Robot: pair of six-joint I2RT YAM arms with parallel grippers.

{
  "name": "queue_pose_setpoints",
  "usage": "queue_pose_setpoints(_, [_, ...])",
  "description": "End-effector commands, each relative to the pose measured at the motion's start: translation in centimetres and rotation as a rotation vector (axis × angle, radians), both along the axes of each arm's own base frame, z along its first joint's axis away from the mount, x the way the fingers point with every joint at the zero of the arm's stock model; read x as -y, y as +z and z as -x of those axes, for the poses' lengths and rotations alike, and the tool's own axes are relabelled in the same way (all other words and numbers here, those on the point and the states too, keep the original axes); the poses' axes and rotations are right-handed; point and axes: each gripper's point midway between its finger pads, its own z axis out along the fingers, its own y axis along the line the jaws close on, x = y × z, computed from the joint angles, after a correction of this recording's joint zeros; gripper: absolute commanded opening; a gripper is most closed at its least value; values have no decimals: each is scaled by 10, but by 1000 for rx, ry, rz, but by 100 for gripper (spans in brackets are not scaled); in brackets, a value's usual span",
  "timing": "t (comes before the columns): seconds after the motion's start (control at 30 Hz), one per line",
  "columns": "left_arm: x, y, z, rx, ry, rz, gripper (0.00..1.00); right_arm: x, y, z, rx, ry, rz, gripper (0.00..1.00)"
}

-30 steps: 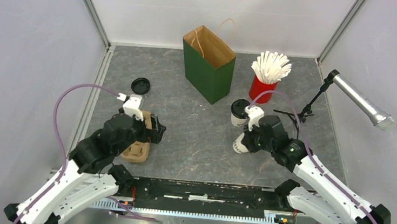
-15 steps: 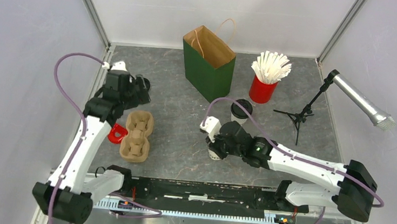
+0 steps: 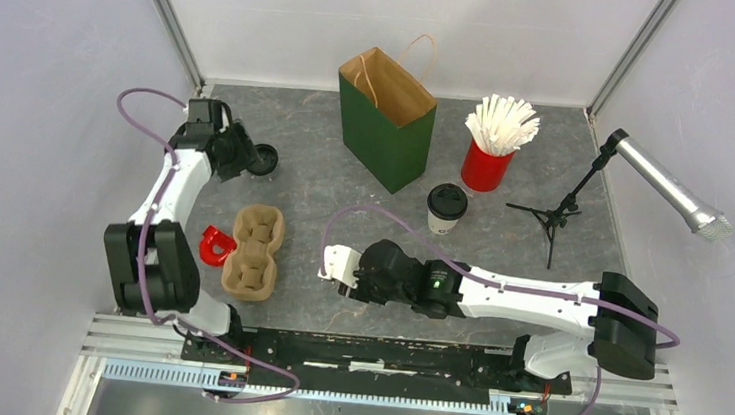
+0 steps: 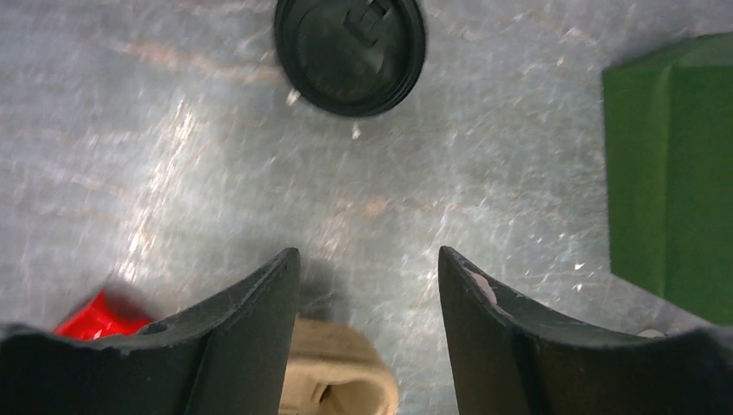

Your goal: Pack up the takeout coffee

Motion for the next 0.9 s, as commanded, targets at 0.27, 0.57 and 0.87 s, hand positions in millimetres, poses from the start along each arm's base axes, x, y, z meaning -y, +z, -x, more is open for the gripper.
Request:
queue_pose_setpoints(0.27, [9, 8, -97, 101, -213, -96, 59, 9, 108, -4, 84, -44, -250, 80])
queue_pose_setpoints(0.57, [19, -46, -122, 11, -256, -102, 52, 47, 163, -11, 185, -162, -522, 98])
queue_pose_setpoints(0.87, [18, -66, -137, -2, -253, -129, 46, 50, 165, -15, 206, -181, -531, 98])
